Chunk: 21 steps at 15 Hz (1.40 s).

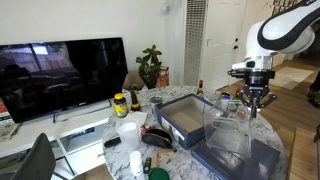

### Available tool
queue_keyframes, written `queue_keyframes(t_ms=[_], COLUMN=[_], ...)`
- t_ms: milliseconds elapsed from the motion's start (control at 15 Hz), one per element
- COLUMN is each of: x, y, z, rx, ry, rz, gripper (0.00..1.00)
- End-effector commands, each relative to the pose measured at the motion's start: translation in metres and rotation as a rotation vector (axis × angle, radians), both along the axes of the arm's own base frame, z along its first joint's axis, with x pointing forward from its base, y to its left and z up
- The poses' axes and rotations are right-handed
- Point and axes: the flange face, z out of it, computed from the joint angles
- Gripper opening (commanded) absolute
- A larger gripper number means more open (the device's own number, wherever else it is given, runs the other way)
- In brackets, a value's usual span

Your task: Pick up the blue box lid from the blue box and put it on the table, pick up the clear storage container from the blue box and put it on the blue box lid

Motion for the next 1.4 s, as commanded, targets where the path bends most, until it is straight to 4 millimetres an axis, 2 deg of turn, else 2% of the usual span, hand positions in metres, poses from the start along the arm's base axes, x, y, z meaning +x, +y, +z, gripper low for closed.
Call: queue_keyframes(t_ms=[0, 200, 1067, 1133, 1333], x=[-0.009, -0.012, 0.011, 0.011, 0.009], y=[-0.003, -0.001, 0.009, 0.009, 0.009], z=[0.001, -0.004, -0.06, -0.064, -0.066], rx=[-0.01, 0.003, -0.16, -0.17, -0.187], ry=[0.054, 0.075, 0.071, 0.073, 0.099], rz=[0.012, 0.016, -0.155, -0.16, -0.162], gripper=[0.01, 0.01, 0.01, 0.25, 0.43])
